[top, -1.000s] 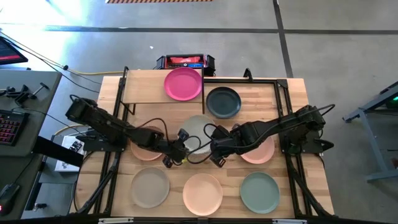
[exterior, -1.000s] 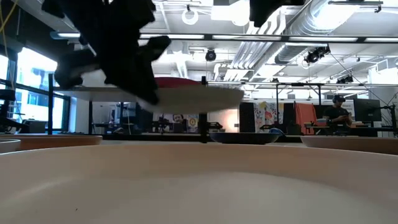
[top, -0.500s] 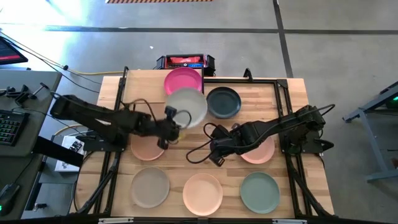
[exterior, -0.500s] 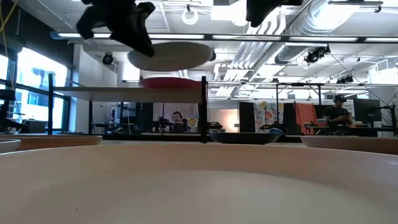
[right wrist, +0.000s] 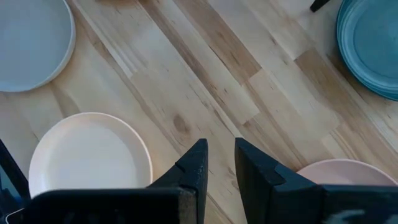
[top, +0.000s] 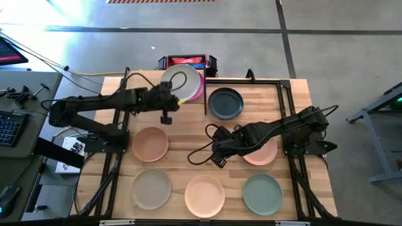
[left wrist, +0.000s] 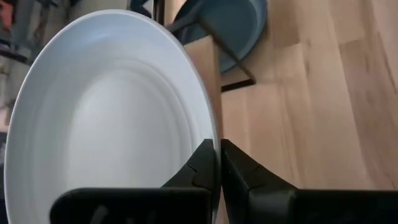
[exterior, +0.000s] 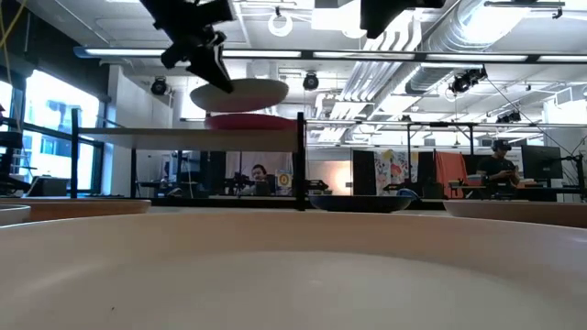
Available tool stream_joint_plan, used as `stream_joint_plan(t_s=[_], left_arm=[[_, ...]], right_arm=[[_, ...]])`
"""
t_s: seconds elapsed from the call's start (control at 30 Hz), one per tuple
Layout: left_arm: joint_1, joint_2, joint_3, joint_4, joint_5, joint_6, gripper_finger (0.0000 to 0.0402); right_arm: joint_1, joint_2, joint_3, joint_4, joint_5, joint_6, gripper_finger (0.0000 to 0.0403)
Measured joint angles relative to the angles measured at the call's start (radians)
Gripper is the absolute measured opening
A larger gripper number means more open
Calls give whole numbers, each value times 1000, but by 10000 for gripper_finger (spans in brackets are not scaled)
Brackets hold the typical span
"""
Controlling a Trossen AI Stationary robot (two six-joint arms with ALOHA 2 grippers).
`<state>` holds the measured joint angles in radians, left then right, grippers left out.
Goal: Place and stack plates onto a shelf
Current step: Stack the top gray plate on top of the pink plate on the shelf
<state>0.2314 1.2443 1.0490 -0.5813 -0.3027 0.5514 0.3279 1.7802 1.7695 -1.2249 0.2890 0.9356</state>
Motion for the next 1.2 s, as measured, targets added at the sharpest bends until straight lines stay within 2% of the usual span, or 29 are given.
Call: stream_joint_plan(t_s=[0.23,0.37,0.67,0.9,1.2], left_arm=[[93,20,0,4,103,12,1],[105,20,0,36,140,51,6],[123,41,0,78,190,91,6],[149,101,0,73,183,90,6],[149,104,0,76,159,82,15]], right_arm=[[-3,0,0,-1,8,-1,60],[-3,0,0,-1,44,-1,60],[-2,0,0,3,43,6,60],[-3,0,0,13,36,7,60],[-3,0,0,20,36,10,60]])
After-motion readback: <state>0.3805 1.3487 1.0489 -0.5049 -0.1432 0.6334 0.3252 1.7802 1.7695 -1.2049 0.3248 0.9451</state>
